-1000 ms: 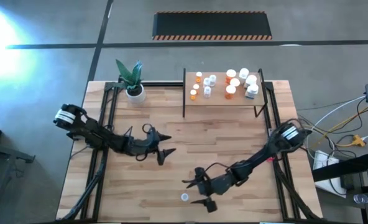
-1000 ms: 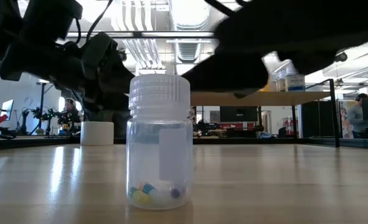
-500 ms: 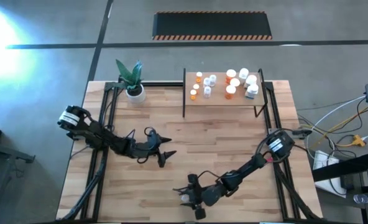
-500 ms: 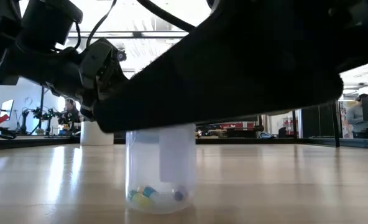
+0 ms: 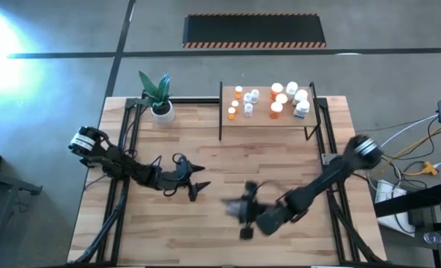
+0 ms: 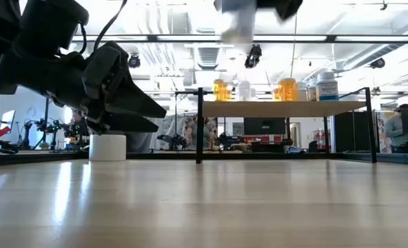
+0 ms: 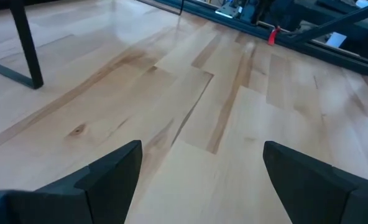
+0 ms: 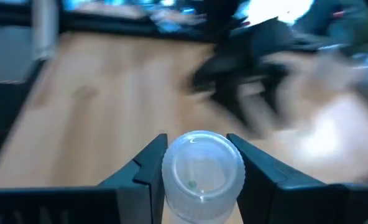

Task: Pick and place medicine bottles onto shelf by color
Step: Put the transparent pill bottle on the shelf aligned with the other transparent pill bottles

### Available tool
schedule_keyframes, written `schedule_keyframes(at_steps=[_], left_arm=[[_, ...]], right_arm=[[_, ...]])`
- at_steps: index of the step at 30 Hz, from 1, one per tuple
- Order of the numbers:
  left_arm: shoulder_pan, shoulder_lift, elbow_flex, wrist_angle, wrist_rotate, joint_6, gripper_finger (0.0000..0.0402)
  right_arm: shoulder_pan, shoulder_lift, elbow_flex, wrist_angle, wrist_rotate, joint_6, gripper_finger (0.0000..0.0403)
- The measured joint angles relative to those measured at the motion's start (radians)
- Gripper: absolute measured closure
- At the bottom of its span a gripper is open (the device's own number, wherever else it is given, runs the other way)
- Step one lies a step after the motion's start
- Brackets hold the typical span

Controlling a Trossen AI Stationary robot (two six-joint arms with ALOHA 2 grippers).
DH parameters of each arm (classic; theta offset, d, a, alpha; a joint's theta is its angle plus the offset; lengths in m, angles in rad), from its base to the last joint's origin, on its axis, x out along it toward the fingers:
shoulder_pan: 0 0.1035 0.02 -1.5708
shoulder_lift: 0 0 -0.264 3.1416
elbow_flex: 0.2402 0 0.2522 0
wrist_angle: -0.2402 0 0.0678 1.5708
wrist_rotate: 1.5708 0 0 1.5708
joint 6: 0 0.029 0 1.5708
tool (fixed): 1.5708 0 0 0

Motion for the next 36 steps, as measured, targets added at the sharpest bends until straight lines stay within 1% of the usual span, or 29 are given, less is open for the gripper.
schedule_keyframes(at_steps=[3, 5, 8, 10, 14, 17, 20, 23, 25, 28, 33, 36], left_arm=[[0.0, 0.0, -0.002, 0.0, -0.015, 0.0, 0.0081], [0.0, 0.0, -0.002, 0.0, -0.026, 0.001, 0.0081], [0.0, 0.0, -0.002, 0.001, -0.029, 0.001, 0.0081], [0.0, 0.0, -0.002, 0.001, -0.033, 0.001, 0.0081], [0.001, 0.0, -0.002, 0.001, -0.04, 0.001, 0.0081], [0.001, -0.001, -0.002, 0.001, -0.049, 0.001, 0.0081], [0.001, -0.001, -0.002, 0.001, -0.05, 0.001, 0.0081], [0.001, -0.001, -0.002, 0.001, -0.051, 0.001, 0.0081], [0.001, -0.001, -0.002, 0.001, -0.051, 0.001, 0.0081], [0.001, -0.001, -0.002, 0.001, -0.051, 0.001, 0.0081], [0.001, -0.001, 0.0, 0.002, -0.051, 0.001, 0.0081], [0.001, -0.001, 0.0, 0.001, -0.051, 0.001, 0.0081]], right_arm=[[-0.042, -0.157, 0.0, -0.16, 0.057, -0.002, 0.0276], [-0.091, -0.255, -0.001, -0.251, 0.061, -0.001, 0.0276], [-0.192, -0.366, -0.01, -0.341, 0.06, -0.021, 0.0276], [-0.275, -0.424, -0.026, -0.367, 0.057, -0.046, 0.0276], [-0.449, -0.498, -0.092, -0.357, 0.023, -0.099, 0.0276], [-0.582, -0.523, -0.165, -0.292, -0.091, -0.115, 0.0276], [-0.705, -0.525, -0.244, -0.162, -0.215, -0.093, 0.0276], [-0.794, -0.5, -0.289, -0.068, -0.285, -0.058, 0.0276], [-0.832, -0.477, -0.308, -0.032, -0.319, -0.046, 0.0276], [-0.859, -0.446, -0.316, -0.015, -0.322, -0.057, 0.0276], [-0.869, -0.414, -0.314, 0.023, -0.311, -0.074, 0.0276], [-0.874, -0.404, -0.314, 0.034, -0.311, -0.063, 0.026]])
